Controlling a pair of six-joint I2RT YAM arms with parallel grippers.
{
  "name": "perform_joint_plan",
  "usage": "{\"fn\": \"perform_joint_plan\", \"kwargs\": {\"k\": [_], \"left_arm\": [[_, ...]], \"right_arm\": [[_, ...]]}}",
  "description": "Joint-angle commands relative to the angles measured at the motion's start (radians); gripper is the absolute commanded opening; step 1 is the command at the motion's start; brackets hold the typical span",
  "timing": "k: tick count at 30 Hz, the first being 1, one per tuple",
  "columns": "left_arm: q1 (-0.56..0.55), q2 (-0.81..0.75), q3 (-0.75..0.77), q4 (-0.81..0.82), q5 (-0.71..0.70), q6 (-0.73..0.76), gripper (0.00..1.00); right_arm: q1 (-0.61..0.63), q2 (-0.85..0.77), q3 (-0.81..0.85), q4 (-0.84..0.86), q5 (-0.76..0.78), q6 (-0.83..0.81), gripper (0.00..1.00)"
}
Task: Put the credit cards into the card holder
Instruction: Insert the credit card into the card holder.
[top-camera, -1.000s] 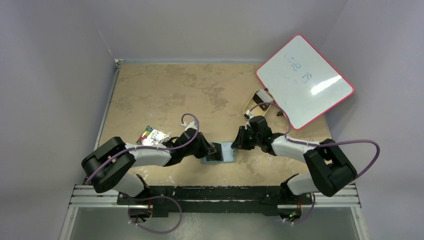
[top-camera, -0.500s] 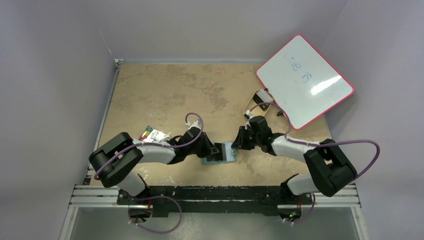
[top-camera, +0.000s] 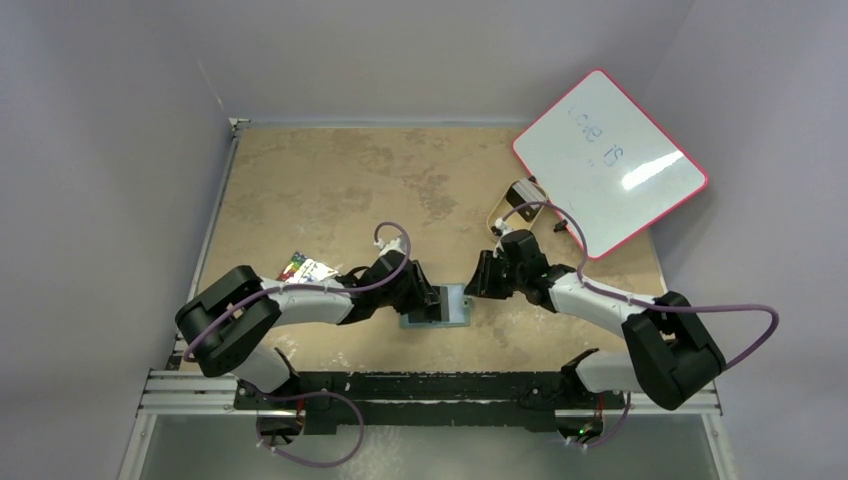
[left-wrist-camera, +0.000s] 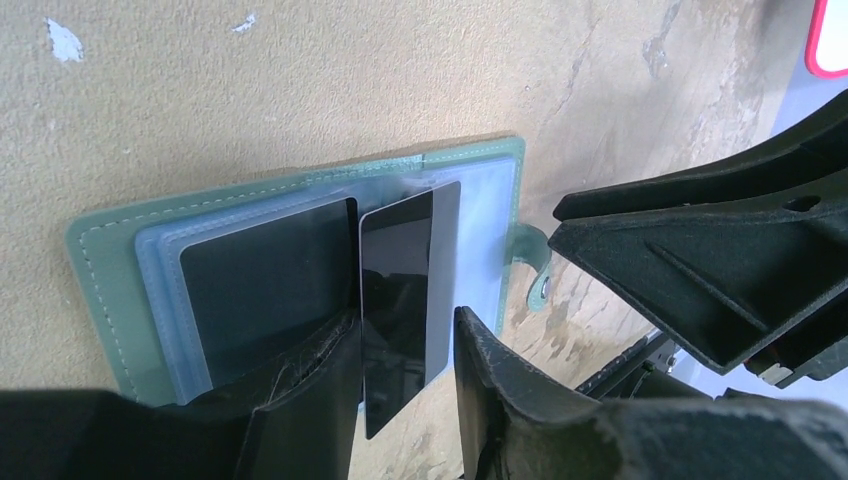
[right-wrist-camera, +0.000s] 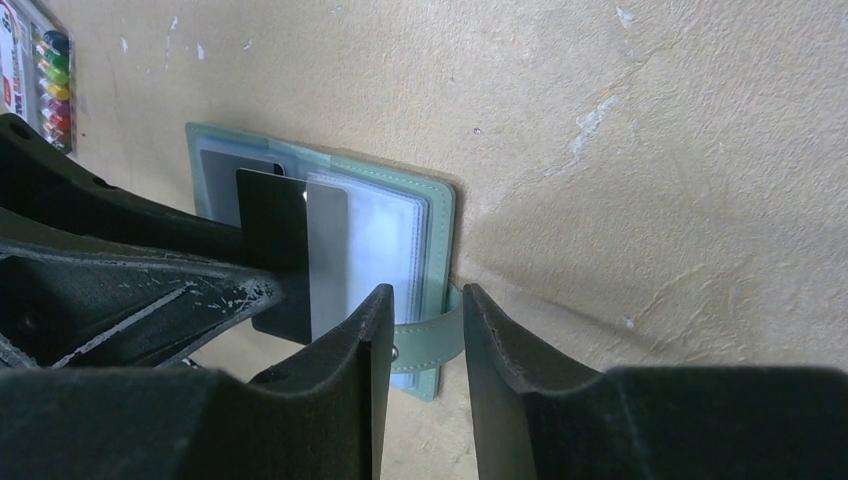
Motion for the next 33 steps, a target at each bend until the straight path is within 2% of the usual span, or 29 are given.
{"fn": "perform_joint_plan", "kwargs": {"k": [1, 8, 13, 22, 33], "left_arm": [[-0.006, -0.028, 0.035, -0.072, -0.063, 0.049, 0.38], [-0.005, -0.026, 0.126, -0.184, -0.102, 0.100, 0.41], [-0.007, -0.021, 0.121, -0.166, -0.084, 0.104, 0.42], [-0.014, -0.023, 0.153, -0.271, -0.142, 0.113, 0.42], [-0.026, 0.025, 0.158, -0.228, -0.118, 0.110, 0.42]], "right_arm": [[0.003, -0.019, 0.005, 0.011, -0.021, -0.003, 0.34], [0.005, -0.015, -0.012, 0.046, -0.039, 0.002, 0.31], [0.005, -0.014, -0.020, 0.072, -0.055, 0.007, 0.29], [0.005, 0.003, -0.029, 0.090, -0.075, 0.027, 0.29], [0.006, -0.005, -0.047, 0.090, -0.058, 0.038, 0.31]]}}
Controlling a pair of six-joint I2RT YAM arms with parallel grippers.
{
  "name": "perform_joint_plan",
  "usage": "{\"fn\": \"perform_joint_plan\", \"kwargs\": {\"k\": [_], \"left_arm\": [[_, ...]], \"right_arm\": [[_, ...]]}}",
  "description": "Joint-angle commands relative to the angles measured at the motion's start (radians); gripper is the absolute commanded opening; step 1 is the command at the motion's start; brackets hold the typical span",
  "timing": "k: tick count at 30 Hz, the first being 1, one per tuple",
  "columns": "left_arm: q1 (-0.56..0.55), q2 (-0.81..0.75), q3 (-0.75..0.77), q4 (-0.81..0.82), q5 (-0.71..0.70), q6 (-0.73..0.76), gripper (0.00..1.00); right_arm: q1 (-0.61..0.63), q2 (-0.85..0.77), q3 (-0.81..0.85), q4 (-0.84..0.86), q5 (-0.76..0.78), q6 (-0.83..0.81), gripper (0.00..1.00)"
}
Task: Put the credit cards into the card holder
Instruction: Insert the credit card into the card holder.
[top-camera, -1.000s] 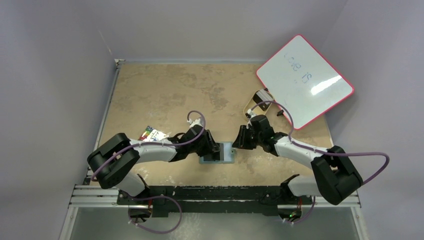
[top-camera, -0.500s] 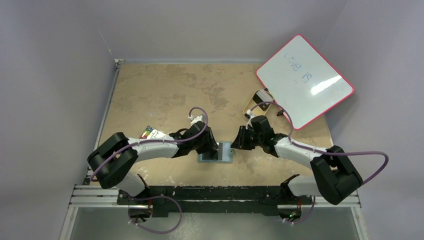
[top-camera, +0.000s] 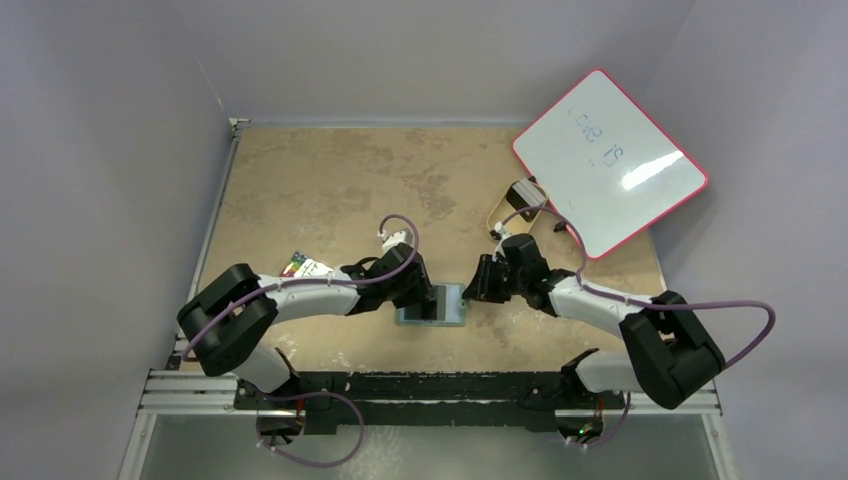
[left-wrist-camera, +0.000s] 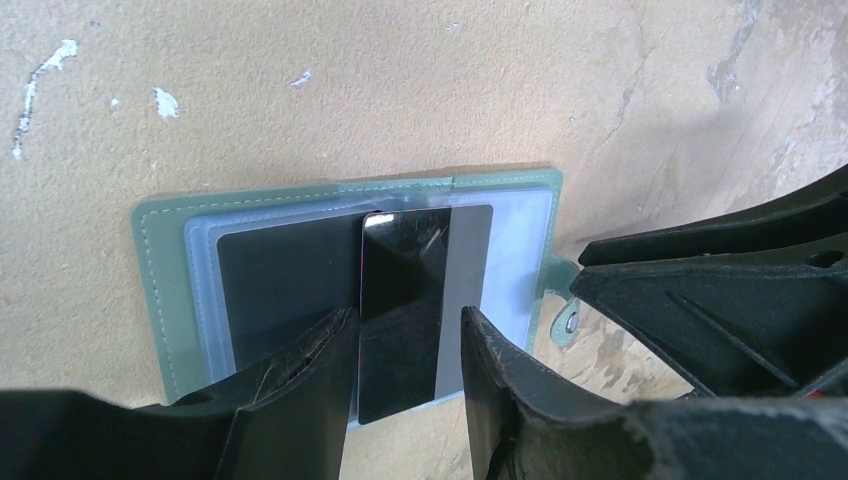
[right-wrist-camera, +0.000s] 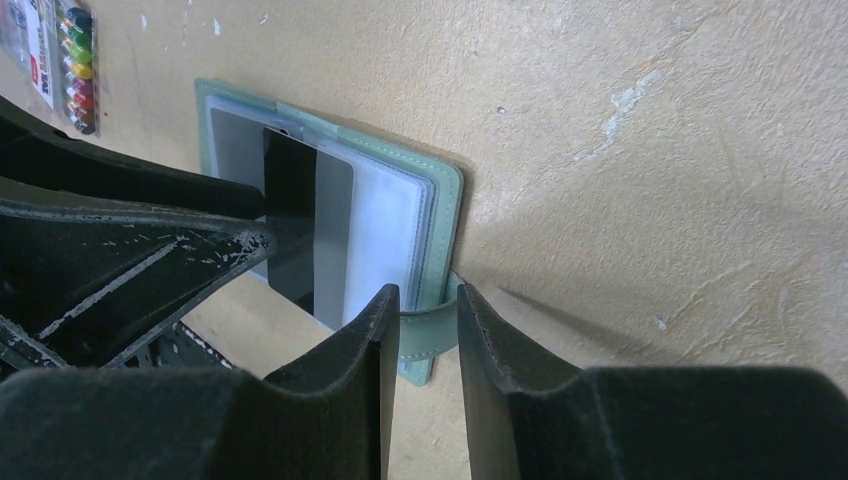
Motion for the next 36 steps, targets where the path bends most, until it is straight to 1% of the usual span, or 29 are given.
{"fn": "perform_joint_plan", "kwargs": {"k": [1, 17, 29, 34, 36], "left_arm": [[-0.010, 0.024, 0.031, 0.016, -0.005, 0.016, 0.42], [-0.027, 0.072, 0.050, 0.117, 0.043, -0.010, 0.41], [-0.042, 0.093, 0.054, 0.247, 0.115, -0.039, 0.41], [-0.044, 0.093, 0.050, 0.255, 0.119, -0.043, 0.41], [-0.044, 0.077, 0.053, 0.228, 0.107, -0.033, 0.41]], "right_arm": [[0.006, -0.007, -0.007, 0.026, -0.003, 0.015, 0.30], [0.011, 0.002, -0.028, 0.072, -0.016, 0.034, 0.27], [0.012, 0.005, -0.037, 0.089, -0.013, 0.041, 0.27], [0.011, 0.003, -0.030, 0.081, -0.009, 0.037, 0.27], [0.011, -0.008, -0.015, 0.045, 0.010, 0.027, 0.28]]}}
